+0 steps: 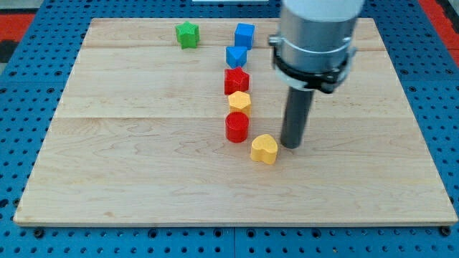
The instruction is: Move the yellow heart to the bottom left of the red circle
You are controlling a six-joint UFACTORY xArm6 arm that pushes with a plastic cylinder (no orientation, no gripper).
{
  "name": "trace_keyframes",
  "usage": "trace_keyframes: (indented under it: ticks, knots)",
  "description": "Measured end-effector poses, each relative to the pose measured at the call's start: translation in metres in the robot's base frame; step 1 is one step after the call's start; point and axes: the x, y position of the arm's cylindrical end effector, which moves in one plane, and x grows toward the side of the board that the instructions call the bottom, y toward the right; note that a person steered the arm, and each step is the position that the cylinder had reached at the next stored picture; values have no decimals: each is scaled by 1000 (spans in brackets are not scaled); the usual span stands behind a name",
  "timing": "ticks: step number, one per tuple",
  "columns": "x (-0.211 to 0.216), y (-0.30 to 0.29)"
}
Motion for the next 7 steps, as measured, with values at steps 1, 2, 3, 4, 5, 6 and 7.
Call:
trace_keyframes:
  ticks: [1, 2, 3, 4, 5, 6, 7]
  knots:
    - [13, 12]
    - [23, -44]
    - [26, -64]
    - [27, -61]
    - [27, -62]
    - [27, -82]
    - [37, -80]
